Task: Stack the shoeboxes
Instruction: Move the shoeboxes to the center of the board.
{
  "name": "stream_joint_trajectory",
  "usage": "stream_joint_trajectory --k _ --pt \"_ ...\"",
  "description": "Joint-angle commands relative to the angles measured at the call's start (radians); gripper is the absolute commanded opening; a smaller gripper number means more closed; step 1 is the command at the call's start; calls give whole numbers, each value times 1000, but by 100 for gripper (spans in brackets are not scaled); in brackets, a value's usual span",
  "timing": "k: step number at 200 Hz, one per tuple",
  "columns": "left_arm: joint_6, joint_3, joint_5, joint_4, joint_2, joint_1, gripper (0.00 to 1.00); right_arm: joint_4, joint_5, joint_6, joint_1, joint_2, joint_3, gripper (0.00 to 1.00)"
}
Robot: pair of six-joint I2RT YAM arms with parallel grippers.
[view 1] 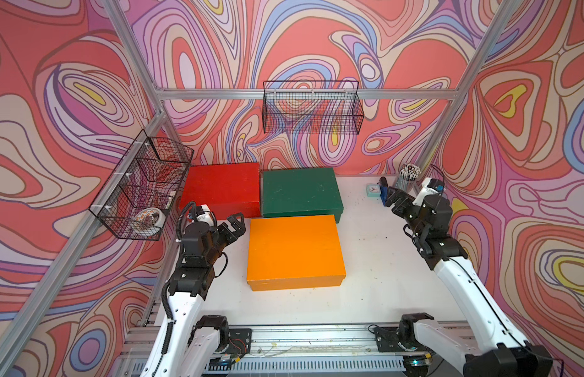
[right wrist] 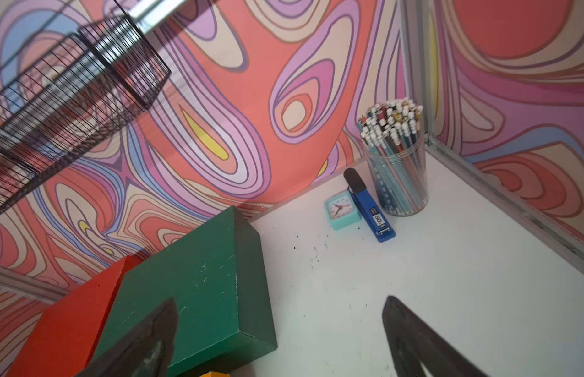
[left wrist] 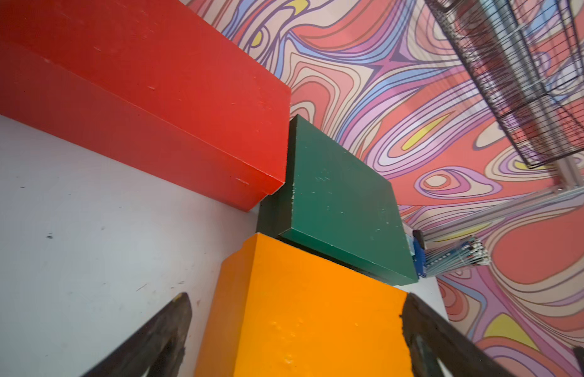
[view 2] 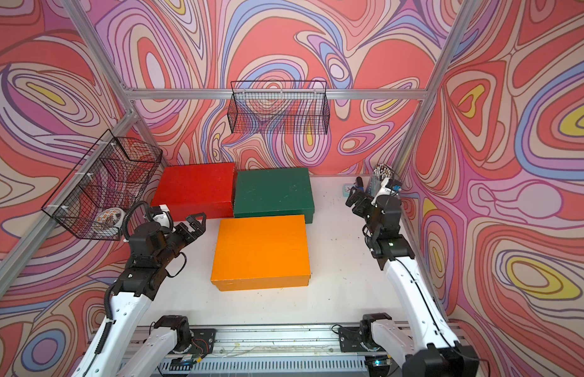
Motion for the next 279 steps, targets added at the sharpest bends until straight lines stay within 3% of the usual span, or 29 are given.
stream_joint_trajectory --k 1,18,39,61,94,115,137,167,184,218,279 --pt "-26 33 161 57 60 6 100 -89 -144 16 3 147 51 99" --pt "-13 78 239 50 163 4 100 -35 -185 25 16 235 31 99" --pt "2 135 306 23 311 3 100 -132 -215 9 19 327 113 98" --pt "20 194 371 -9 447 -6 100 -104 -265 9 20 342 92 98" --pt "13 226 384 -13 521 -38 98 -83 -287 18 21 359 93 98" --pt "19 254 275 17 550 -108 99 -64 -281 33 22 415 147 98" --pt "65 395 180 -36 674 -176 96 -76 -267 21 27 499 215 93" --pt "92 553 13 -177 826 -192 93 -62 -244 16 29 586 260 93" --pt "138 617 22 -192 888 -195 92 -59 -255 9 30 643 304 92" --pt "152 639 -70 -201 925 -199 91 -60 -274 -12 37 759 382 89" --pt "158 645 22 -150 1001 -199 90 -25 -346 -4 52 827 422 88"
